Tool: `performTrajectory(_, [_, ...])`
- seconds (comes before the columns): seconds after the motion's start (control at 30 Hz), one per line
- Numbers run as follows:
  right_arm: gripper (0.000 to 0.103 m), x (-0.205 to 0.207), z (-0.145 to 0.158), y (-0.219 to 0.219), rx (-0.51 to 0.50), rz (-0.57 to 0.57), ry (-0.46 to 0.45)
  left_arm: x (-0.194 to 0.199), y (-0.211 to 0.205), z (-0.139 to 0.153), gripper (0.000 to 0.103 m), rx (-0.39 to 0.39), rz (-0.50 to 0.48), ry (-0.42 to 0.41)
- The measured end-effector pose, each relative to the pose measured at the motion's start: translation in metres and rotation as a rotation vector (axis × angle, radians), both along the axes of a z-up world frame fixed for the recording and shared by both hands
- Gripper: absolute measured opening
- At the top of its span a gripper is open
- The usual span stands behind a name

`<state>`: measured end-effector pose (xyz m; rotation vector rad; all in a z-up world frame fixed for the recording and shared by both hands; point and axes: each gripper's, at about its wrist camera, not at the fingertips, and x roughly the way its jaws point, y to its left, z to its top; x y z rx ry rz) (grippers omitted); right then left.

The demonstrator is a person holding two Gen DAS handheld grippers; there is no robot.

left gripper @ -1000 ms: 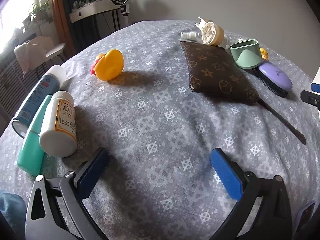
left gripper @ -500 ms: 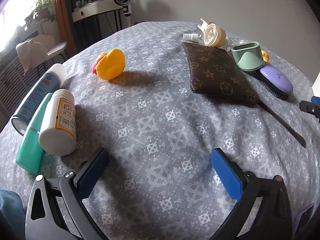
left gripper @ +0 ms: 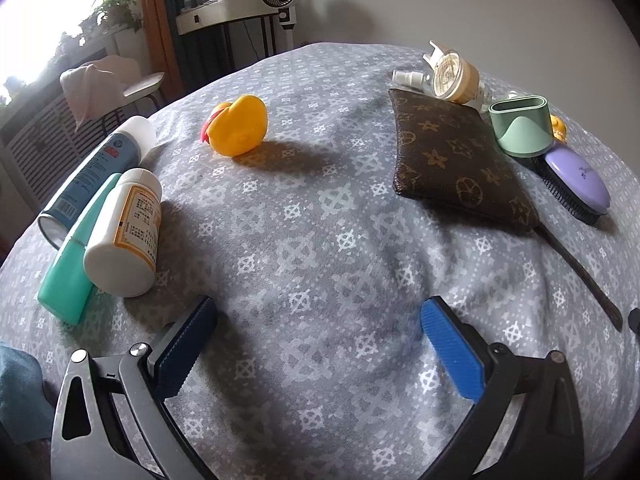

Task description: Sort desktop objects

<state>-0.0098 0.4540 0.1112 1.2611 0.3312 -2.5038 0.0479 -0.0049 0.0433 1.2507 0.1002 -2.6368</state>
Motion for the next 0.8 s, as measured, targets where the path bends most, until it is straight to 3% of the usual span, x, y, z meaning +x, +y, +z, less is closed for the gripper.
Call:
performTrajectory(0.13, [0.103,0.0057,-0.0042,0.0126,-0.066,-0.053,0.012,0.0000,-0.0001,0.0002,0.103,0.000,-0.001,0.002])
performTrajectory(0.8, [0.103,0.0049,-0.0100,0.0099,-0.053,-0.054,0.024,-0.0003,-0.0011,0.0008,0.103,0.008,-0.002,0.006])
